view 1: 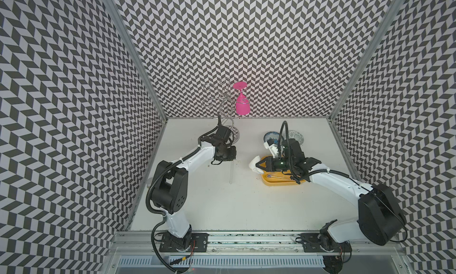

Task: Wipe the exteriors of test tubes
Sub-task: Pick up the test tube at the center of the board, then wipe the dirt from the test tube.

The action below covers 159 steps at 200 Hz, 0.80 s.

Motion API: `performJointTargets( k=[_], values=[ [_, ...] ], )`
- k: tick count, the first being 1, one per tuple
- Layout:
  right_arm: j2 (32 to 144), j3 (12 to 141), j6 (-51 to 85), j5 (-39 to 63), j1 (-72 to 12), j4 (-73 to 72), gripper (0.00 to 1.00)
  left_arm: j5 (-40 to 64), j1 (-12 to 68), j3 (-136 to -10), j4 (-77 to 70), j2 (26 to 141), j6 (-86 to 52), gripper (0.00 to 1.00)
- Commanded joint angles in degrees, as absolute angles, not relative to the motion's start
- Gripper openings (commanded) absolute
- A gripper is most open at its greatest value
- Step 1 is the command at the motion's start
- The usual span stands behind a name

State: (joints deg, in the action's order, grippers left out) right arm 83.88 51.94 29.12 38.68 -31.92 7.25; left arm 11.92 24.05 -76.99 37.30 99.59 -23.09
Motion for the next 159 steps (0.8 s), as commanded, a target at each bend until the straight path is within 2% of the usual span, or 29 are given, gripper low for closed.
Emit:
performJointTargets(
  k=[1,104,159],
  values=[
    [86.4,54.3,25.3,43.2,-35.4,3.6,0.00,13.8,22.7,-78.1,37.4,97.3,-25.4,0.12],
    [93.9,59.8,26.3,44.8,-37.6,0.0,0.00,14.7,22.6,-71.5,34.0,96.8,-27.5,0.11],
    [99.4,63.2,27.2,47.1,-38.7,-2.6,0.00,17.5,22.6,-72.4,33.1,95.6,-29.1,0.11]
  ],
)
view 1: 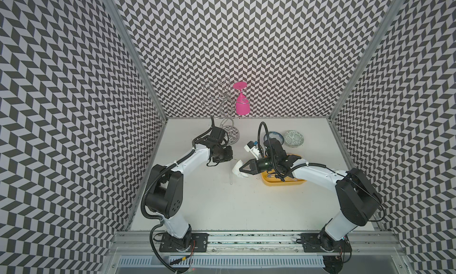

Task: Wipe the exteriors of test tubes
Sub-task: Wipe the dirt from the test tube.

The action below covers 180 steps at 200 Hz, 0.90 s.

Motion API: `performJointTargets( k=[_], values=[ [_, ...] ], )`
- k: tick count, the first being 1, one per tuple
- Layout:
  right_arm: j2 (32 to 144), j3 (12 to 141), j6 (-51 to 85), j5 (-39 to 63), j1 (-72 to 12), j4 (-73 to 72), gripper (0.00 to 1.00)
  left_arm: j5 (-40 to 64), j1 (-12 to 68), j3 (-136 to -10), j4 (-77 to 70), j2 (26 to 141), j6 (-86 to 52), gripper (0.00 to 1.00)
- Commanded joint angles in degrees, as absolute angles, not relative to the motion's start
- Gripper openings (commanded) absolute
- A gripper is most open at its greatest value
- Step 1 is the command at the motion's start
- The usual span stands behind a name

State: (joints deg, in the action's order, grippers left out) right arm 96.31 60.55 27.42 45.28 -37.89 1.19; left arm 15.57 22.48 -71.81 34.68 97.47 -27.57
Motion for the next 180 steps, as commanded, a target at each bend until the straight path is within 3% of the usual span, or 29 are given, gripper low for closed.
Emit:
performJointTargets(
  k=[1,180],
  values=[
    [99.5,63.2,27.1,47.2,-38.7,-2.7,0.00,17.5,22.6,-72.4,33.1,95.6,-29.1,0.11],
    [110.4,68.9,29.4,49.7,-39.1,-7.1,0.00,17.7,22.6,-69.3,33.0,89.3,-30.1,0.09]
  ],
)
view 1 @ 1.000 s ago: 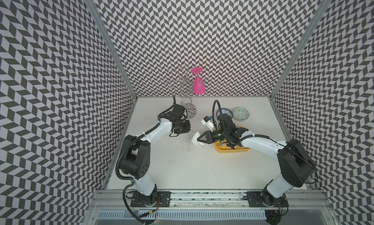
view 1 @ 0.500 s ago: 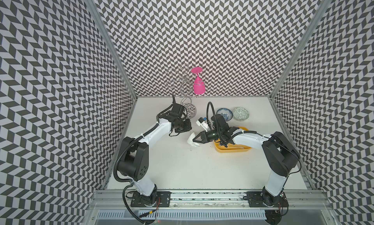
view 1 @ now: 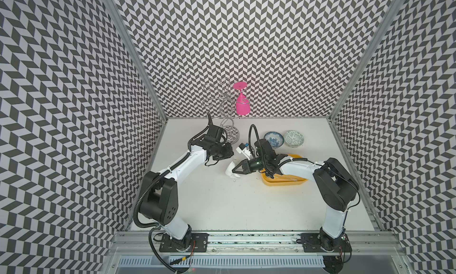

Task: Wipe the exteriors of test tubes
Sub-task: Wipe the dirt from the test tube.

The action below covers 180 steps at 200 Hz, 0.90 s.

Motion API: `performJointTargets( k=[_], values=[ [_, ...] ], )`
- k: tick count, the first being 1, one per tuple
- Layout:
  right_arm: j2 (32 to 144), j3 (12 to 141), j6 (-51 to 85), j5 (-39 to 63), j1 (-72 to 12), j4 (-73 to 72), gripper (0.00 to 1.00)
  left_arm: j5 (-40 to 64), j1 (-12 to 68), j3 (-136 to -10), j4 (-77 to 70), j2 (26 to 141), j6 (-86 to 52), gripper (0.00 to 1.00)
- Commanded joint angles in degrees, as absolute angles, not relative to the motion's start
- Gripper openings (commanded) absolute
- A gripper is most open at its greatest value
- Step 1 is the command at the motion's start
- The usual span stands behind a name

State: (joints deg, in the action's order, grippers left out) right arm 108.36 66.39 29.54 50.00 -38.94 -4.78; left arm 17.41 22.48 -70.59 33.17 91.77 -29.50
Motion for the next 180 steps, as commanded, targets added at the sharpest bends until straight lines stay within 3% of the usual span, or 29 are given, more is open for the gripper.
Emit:
performJointTargets(
  k=[1,101,180],
  values=[
    [110.5,69.1,29.4,49.7,-39.1,-7.1,0.00,17.8,22.6,-69.3,33.0,89.3,-30.1,0.09],
    [113.4,77.8,25.0,48.7,-36.3,0.3,0.00,15.9,22.7,-69.0,33.1,88.8,-29.2,0.09],
    [110.0,69.9,25.9,48.6,-36.5,-2.9,0.00,14.9,22.6,-70.2,33.0,88.9,-28.9,0.08]
  ],
)
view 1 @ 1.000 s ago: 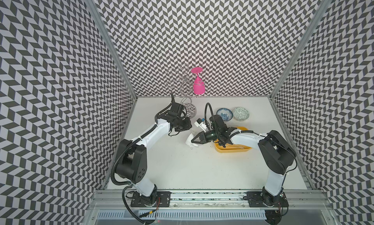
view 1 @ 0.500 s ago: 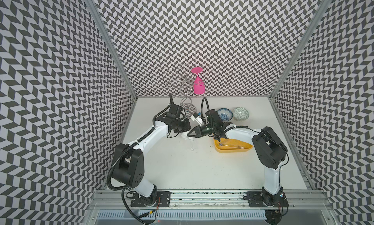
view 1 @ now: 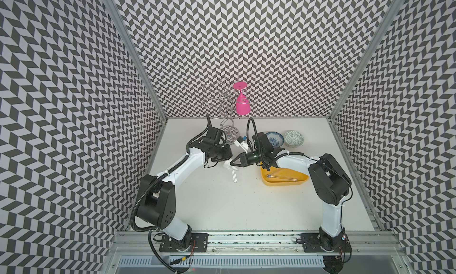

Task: Wipe the exteriors of test tubes
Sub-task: Wipe the dirt from the test tube.

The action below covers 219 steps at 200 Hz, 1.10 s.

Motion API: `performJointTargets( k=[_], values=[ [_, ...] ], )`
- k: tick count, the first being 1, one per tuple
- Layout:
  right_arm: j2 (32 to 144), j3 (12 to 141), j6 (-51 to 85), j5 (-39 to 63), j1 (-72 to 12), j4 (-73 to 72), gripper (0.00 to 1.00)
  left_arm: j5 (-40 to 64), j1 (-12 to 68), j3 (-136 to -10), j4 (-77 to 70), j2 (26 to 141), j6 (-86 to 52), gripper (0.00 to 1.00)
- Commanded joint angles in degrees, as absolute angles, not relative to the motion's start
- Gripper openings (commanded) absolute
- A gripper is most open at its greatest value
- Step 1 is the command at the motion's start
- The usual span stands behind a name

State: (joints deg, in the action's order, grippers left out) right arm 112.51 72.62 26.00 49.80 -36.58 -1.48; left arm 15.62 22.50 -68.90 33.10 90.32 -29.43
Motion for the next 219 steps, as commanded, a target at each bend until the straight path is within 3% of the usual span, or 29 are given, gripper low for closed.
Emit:
performJointTargets(
  k=[1,102,219],
  values=[
    [109.9,69.8,25.9,48.5,-36.5,-2.9,0.00,14.9,22.7,-70.2,33.0,88.9,-28.9,0.08],
    [105.1,62.6,27.4,48.6,-37.3,-5.1,0.00,14.6,22.7,-70.6,32.6,89.5,-27.5,0.08],
    [113.4,78.2,27.0,47.9,-36.8,-1.2,0.00,15.3,24.0,-67.8,32.7,85.2,-26.8,0.07]
  ],
)
